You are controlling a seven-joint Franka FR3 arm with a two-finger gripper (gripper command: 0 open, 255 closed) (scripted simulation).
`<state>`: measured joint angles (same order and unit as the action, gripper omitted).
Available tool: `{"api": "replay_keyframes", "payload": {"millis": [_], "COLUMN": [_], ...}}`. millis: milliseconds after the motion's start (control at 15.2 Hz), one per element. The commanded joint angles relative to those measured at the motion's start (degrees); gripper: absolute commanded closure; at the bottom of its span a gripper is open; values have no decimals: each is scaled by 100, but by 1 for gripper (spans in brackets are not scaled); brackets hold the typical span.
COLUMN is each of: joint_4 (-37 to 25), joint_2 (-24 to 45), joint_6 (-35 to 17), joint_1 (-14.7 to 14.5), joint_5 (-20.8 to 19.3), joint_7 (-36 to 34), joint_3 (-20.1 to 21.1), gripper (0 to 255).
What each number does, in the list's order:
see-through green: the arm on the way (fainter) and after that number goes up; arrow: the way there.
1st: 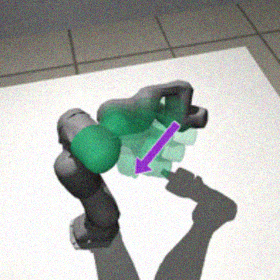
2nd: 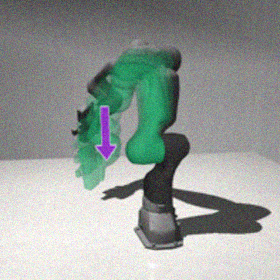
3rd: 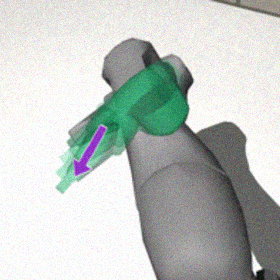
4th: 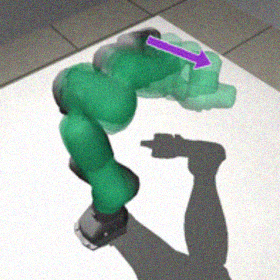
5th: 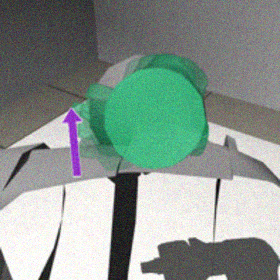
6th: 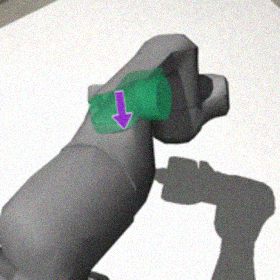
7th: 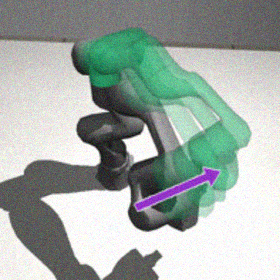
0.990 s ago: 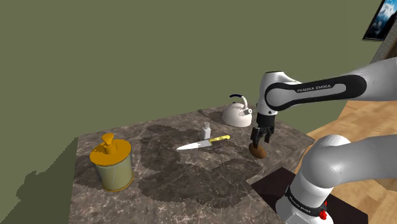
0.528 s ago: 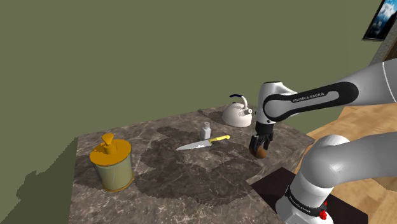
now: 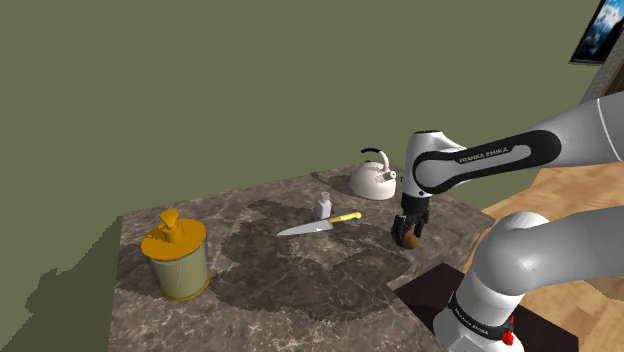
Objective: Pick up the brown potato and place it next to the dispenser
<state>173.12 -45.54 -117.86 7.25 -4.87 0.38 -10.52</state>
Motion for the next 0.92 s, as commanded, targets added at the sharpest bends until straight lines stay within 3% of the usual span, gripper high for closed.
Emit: {"api": "replay_keyframes", "payload": {"millis": [0, 594, 858], "joint_4": [0, 1, -198], "joint_2": [0, 1, -263], "joint_6": [0, -2, 459], "joint_1": [0, 0, -5], "joint_5": [0, 0, 35], "joint_7": [0, 0, -22], "joint_3": [0, 0, 48], "gripper": [255, 255, 255]}}
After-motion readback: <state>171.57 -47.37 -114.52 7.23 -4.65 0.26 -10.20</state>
